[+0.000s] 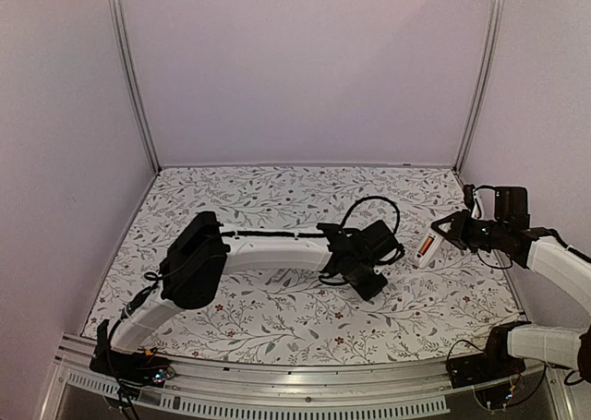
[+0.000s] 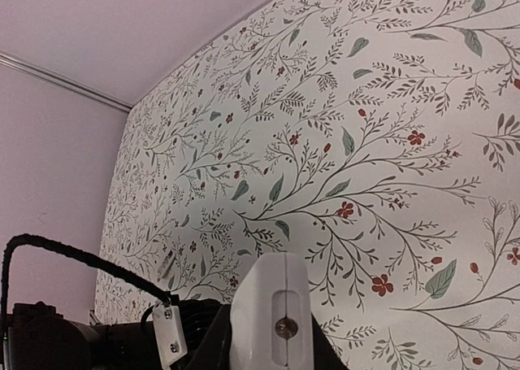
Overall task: Load the batteries into the remote control
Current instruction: Pick up the battery from the center of the board, then place the battery in the battery compartment.
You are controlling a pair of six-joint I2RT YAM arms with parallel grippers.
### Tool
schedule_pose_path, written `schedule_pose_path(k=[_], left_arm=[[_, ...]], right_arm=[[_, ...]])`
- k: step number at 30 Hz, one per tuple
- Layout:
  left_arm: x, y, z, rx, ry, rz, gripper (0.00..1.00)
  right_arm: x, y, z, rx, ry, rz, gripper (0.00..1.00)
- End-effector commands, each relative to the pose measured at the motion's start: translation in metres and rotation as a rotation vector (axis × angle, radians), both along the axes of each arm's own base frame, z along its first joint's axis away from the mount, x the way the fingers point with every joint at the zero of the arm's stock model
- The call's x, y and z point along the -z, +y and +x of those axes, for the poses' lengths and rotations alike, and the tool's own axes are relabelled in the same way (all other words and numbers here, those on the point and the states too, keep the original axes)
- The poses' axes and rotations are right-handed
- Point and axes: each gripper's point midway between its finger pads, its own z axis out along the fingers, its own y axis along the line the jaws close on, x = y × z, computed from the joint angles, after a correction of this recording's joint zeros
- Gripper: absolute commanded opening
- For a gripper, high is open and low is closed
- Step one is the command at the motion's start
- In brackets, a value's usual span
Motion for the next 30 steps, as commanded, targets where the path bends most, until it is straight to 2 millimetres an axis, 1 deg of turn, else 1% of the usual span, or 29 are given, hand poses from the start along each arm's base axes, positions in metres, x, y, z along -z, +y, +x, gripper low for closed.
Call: schedule_pose_path(k=[1, 3, 4, 6, 9, 10, 12, 17, 21, 24, 27, 30], left_arm=[[0.014, 0.027, -0.008, 0.024, 0.012, 0.107, 0.26], [0.013, 0.035, -0.008, 0.033, 0.004, 0.118, 0.2], [0.016, 0.042, -0.007, 0.031, 0.011, 0.132, 0.17], [0.016, 0.053, -0.005, 0.023, 0.025, 0.137, 0.1], [0.01, 0.071, 0.0, -0.012, 0.041, 0.104, 0.05], [-0.003, 0.074, 0.003, -0.025, 0.038, 0.065, 0.03], [-0.019, 0.08, 0.008, -0.051, 0.032, -0.02, 0.0], [-0.073, 0.103, 0.021, -0.108, -0.045, -0.246, 0.0], [-0.125, 0.112, 0.014, -0.07, -0.116, -0.438, 0.0], [-0.153, 0.12, 0.011, -0.065, -0.161, -0.527, 0.0], [-0.184, 0.122, 0.006, -0.046, -0.191, -0.625, 0.0], [-0.206, 0.121, 0.0, -0.018, -0.203, -0.699, 0.0]], right_arm=[[-0.012, 0.007, -0.001, -0.053, -0.045, 0.027, 0.0], [-0.015, 0.012, -0.001, -0.073, -0.072, 0.052, 0.0], [-0.017, 0.014, -0.001, -0.083, -0.083, 0.072, 0.0], [-0.023, 0.021, -0.003, -0.122, -0.103, 0.114, 0.0], [-0.032, 0.034, -0.006, -0.202, -0.13, 0.165, 0.0], [-0.033, 0.037, -0.006, -0.219, -0.131, 0.175, 0.0], [-0.034, 0.044, -0.007, -0.249, -0.14, 0.185, 0.0], [-0.05, 0.066, -0.014, -0.335, -0.223, 0.193, 0.0], [-0.059, 0.089, -0.018, -0.4, -0.275, 0.176, 0.0], [-0.059, 0.106, -0.015, -0.431, -0.278, 0.166, 0.0], [-0.057, 0.122, -0.011, -0.448, -0.273, 0.174, 0.0], [-0.062, 0.142, -0.013, -0.482, -0.285, 0.206, 0.0]])
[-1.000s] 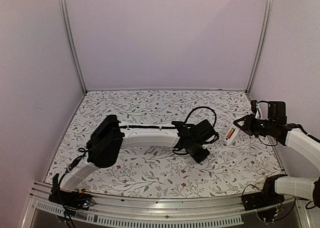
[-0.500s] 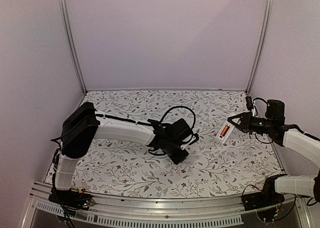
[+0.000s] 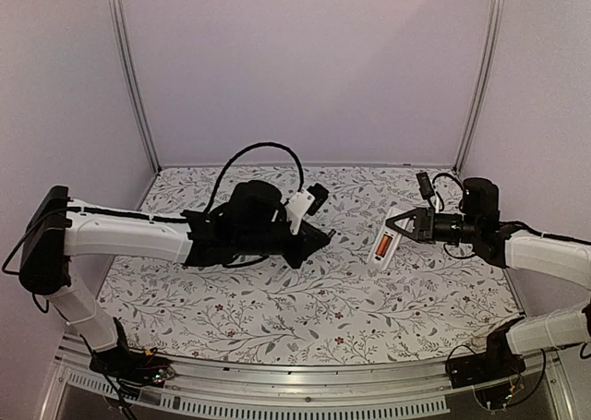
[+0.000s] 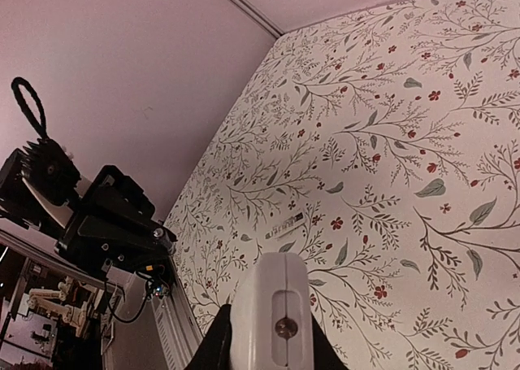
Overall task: Load the batteries into the remote control
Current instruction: Place the battery in the battery compartment.
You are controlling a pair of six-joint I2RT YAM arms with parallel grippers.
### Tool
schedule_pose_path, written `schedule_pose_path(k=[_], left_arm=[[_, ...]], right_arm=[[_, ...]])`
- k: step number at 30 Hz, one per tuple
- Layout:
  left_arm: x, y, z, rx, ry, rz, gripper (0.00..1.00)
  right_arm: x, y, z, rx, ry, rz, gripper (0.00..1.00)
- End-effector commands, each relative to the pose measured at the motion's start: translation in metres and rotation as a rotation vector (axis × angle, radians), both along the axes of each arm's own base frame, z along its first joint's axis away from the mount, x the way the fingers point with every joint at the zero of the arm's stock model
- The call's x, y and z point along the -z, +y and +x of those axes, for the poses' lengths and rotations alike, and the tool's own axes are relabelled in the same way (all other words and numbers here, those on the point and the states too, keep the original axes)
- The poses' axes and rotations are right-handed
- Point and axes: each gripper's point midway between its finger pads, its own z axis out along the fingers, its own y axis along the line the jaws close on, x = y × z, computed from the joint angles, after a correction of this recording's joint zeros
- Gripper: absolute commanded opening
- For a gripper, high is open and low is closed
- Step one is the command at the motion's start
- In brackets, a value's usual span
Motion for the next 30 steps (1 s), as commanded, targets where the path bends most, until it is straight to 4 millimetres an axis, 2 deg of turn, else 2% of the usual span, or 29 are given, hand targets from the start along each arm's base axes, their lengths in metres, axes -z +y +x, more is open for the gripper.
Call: schedule_pose_path(k=[1, 4, 7, 11, 15, 23, 30], left_arm=[[-0.048, -0.01, -0.008, 0.064, -0.063, -0.184, 0.0], [-0.06, -0.014, -0.012, 0.078, -0.068, -0.238, 0.0], [-0.058, -0.02, -0.009, 0.067, -0.042, -0.251, 0.0], [-0.054, -0.027, -0.007, 0.055, -0.01, -0.263, 0.0], [-0.046, -0.032, -0.008, 0.052, 0.01, -0.265, 0.0], [-0.029, -0.039, -0.002, 0.021, 0.027, -0.23, 0.0], [-0.028, -0.043, 0.002, 0.012, 0.014, -0.216, 0.0]], right_arm=[[-0.025, 0.026, 0.01, -0.011, -0.078, 0.06, 0.0], [-0.023, 0.04, 0.013, -0.01, -0.061, 0.078, 0.0], [-0.026, 0.056, 0.016, -0.017, -0.033, 0.126, 0.0], [-0.019, 0.072, 0.017, -0.014, 0.033, 0.162, 0.0], [-0.015, 0.075, 0.02, 0.018, 0.069, 0.178, 0.0], [-0.021, 0.08, 0.023, 0.026, 0.1, 0.234, 0.0], [-0.021, 0.086, 0.021, 0.009, 0.125, 0.267, 0.0]])
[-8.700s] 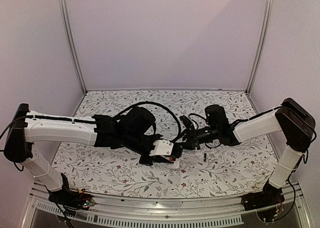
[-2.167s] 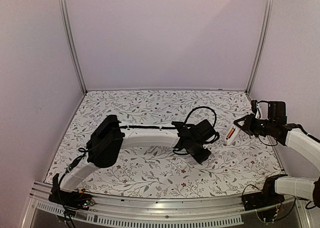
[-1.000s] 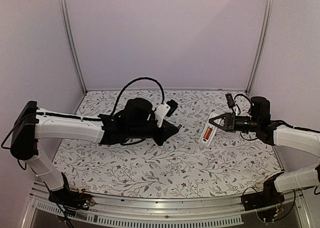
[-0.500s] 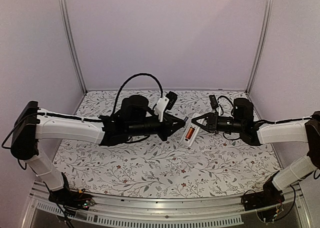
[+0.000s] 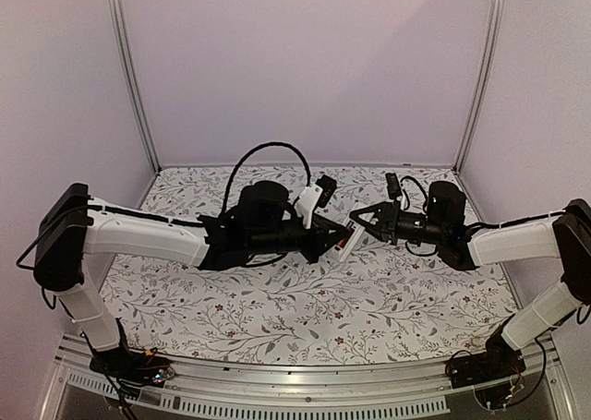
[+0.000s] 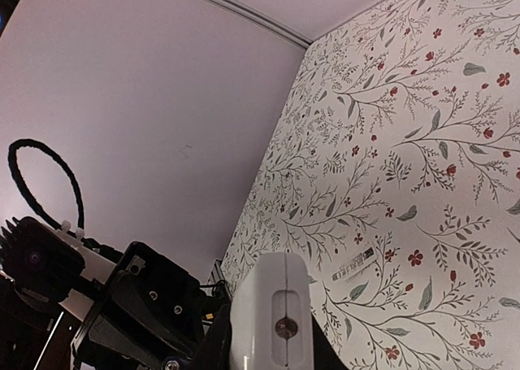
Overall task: Load the batteries into the remote control
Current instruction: Place the battery in the battery compartment.
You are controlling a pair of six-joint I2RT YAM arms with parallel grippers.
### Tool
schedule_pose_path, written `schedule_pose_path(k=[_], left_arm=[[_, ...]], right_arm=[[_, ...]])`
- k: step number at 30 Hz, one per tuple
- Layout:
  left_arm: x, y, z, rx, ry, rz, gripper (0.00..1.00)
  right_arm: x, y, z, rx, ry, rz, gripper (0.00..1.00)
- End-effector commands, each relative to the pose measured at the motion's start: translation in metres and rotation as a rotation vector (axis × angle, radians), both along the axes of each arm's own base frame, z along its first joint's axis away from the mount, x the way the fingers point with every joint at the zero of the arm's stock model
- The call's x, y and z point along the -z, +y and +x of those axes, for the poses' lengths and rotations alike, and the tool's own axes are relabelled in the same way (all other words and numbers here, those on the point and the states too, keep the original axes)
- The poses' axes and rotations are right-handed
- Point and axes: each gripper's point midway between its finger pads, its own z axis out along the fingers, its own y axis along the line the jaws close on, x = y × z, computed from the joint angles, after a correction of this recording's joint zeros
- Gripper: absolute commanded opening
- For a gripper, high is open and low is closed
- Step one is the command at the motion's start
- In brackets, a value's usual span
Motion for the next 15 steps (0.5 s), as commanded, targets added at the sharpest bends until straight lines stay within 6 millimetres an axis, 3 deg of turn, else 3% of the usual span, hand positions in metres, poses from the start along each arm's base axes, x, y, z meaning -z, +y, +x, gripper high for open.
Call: schedule_pose_path(k=[1, 15], left_arm=[[-0.004, -0.009, 0.002, -0.007, -0.014, -0.001, 0.0], [0.019, -0.01, 0.01, -0.043, -0.01, 0.068, 0.03]], right_arm=[[-0.021, 0.008, 0.004, -0.002, -0.031, 0.066, 0.0], [-0.027, 0.008, 0.001, -0.006, -0.015, 0.119, 0.0]])
